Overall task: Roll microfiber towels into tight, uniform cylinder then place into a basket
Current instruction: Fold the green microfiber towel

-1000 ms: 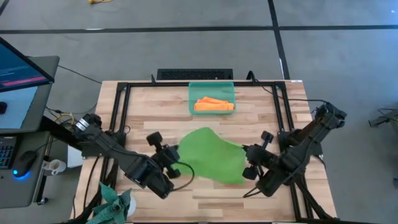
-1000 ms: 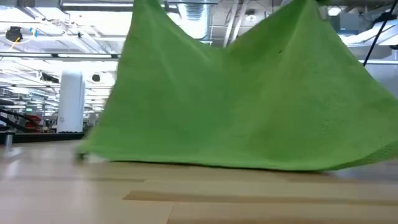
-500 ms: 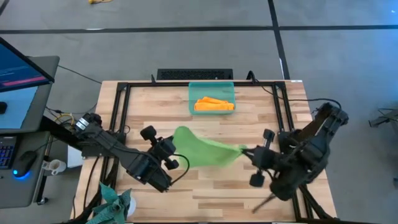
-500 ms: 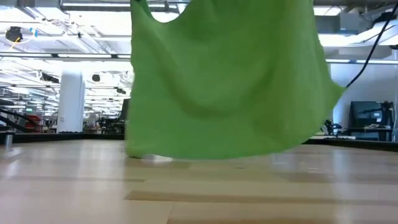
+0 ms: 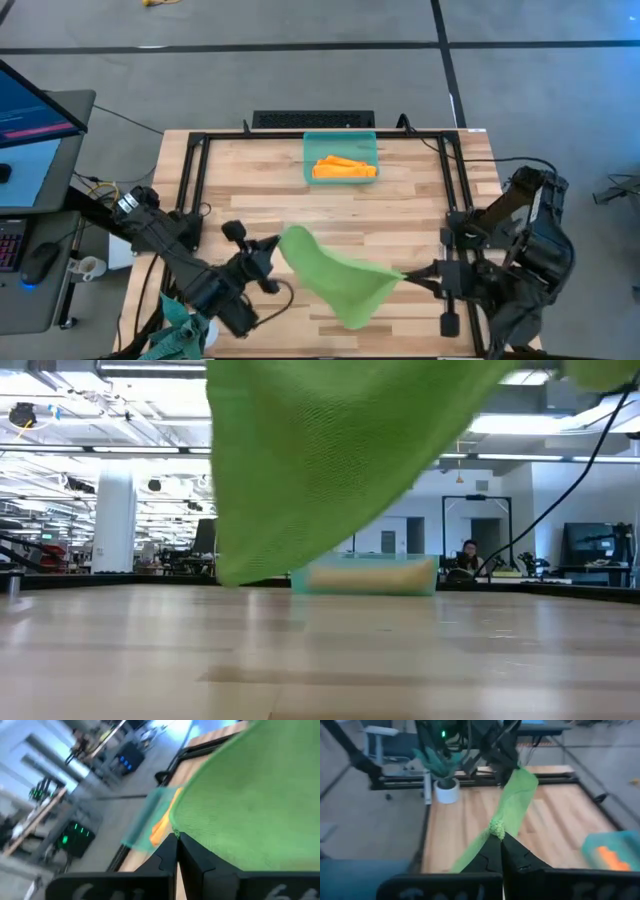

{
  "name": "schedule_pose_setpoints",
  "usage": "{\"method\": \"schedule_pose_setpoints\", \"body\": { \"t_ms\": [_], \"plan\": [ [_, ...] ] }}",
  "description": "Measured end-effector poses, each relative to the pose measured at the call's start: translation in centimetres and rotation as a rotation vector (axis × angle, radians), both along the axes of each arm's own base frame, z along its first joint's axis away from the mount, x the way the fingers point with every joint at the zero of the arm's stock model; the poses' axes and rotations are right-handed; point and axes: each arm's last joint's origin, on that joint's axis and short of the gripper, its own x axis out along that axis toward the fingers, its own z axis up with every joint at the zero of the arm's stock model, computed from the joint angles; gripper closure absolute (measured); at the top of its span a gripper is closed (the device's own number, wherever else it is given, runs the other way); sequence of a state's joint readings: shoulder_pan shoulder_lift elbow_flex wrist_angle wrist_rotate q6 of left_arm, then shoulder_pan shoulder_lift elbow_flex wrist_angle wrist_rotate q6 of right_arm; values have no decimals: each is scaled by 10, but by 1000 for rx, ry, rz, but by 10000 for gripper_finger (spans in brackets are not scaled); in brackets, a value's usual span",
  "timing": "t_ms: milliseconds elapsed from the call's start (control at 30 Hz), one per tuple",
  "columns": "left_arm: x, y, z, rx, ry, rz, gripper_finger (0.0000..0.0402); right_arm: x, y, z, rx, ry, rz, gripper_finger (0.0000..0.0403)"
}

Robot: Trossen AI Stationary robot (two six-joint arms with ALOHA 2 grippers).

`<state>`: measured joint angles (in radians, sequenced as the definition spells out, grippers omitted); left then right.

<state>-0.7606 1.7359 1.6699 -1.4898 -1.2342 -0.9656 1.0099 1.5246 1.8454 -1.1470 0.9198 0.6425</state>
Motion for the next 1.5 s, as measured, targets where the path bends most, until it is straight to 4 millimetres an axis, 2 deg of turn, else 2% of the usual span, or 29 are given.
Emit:
{"method": "schedule_pose_setpoints", "body": {
  "t_ms": [167,300,400,567,700,833,967,1000,1100,1300,1500],
  "plan": [
    [-16,-35,2,-75,19,-159,401,-12,9,-1,93,0,11,398],
    [-31,-62,12,-177,-53,-261,401,-20,17,-3,168,36,42,398],
    [-44,-77,19,-258,-101,-310,401,-18,26,-10,172,60,46,397],
    [-58,-89,26,-383,-194,-313,401,-10,44,-29,167,120,41,397],
    [-60,-89,29,-464,-222,-290,401,-4,52,-38,169,138,15,397],
    [-55,-79,23,-467,-159,-240,401,-2,50,-49,131,182,-47,396],
    [-52,-51,3,-356,-92,-86,401,1,28,-72,49,257,-321,396],
    [-51,-42,-4,-320,-78,-42,401,8,27,-82,61,259,-371,397],
    [-39,-23,-35,-254,-59,57,401,24,23,-115,7,313,-373,396],
    [-20,11,-100,-207,11,197,401,36,-13,-173,-102,484,-612,396],
    [-16,42,-128,-136,26,284,401,44,-43,-206,-144,517,-737,396]
  ]
}}
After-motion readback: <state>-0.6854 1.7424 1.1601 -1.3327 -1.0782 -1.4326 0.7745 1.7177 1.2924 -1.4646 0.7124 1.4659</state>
